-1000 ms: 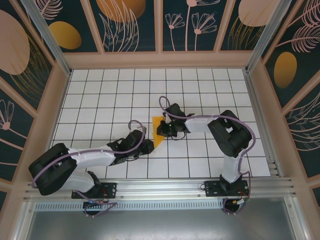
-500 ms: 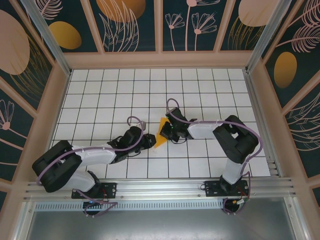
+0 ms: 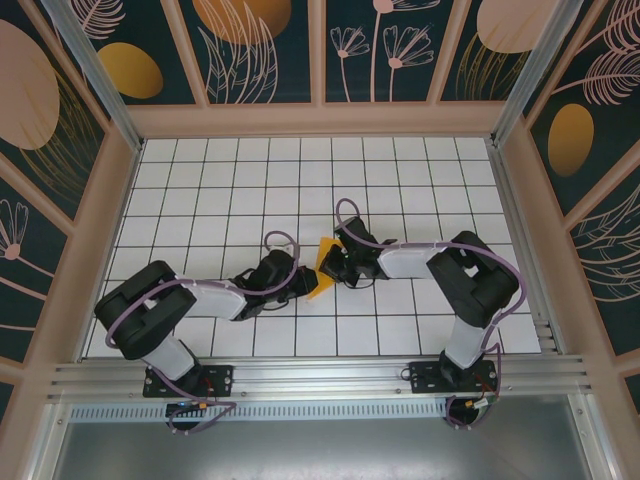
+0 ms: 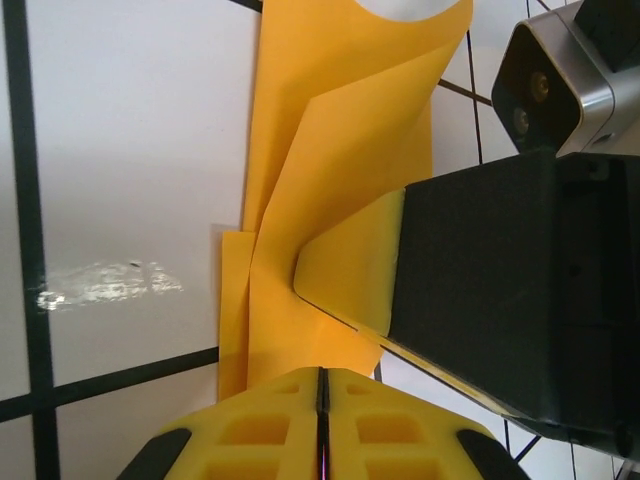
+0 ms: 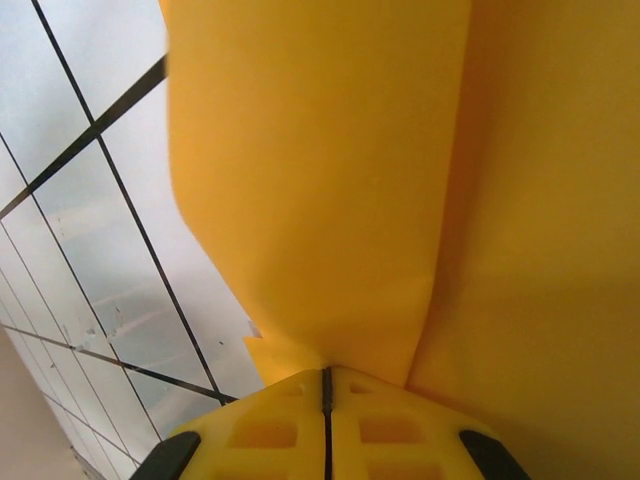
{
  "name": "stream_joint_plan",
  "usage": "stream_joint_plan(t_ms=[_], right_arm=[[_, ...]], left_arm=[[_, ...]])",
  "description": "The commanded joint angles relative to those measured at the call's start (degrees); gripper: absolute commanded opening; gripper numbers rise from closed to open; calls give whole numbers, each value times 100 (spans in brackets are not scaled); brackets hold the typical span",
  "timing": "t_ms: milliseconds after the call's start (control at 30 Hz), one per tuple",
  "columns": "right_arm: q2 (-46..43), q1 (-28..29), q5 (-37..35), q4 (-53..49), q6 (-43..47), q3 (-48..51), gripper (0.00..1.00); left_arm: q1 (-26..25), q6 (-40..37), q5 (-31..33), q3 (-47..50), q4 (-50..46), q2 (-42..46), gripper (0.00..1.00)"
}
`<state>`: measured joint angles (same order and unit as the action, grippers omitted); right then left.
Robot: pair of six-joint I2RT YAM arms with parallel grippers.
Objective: Fold a paper plane with a square sheet of paper (pick it up from the middle)
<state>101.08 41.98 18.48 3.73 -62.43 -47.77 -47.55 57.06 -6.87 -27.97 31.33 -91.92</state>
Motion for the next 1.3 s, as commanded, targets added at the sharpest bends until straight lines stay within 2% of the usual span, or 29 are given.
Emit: stream_joint_plan(t_ms=[0,267,500,700,900,1267], right_arm=[[-186,-66,263,163,152,119,9],[-217,-150,508,223,523,64,9],[-588,-599,253,-366,2024,-97,10],[-293,-855,566,-564,3024,-257,11],[205,-836,920,-646,3400,-652,11],[778,-1024,772,-844,3748,-881,11]], left_arm=[[29,-37,-162,-104,271,-187,10],[30,23,-438,-60,357,-420,7],[26,-100,-166,43,-328,-499,4],[30,-346,-87,-88,-734,-454,4],[26,-469,-95,-165,-909,-425,4],[26,-491,-179,-47,-1010,-415,4]])
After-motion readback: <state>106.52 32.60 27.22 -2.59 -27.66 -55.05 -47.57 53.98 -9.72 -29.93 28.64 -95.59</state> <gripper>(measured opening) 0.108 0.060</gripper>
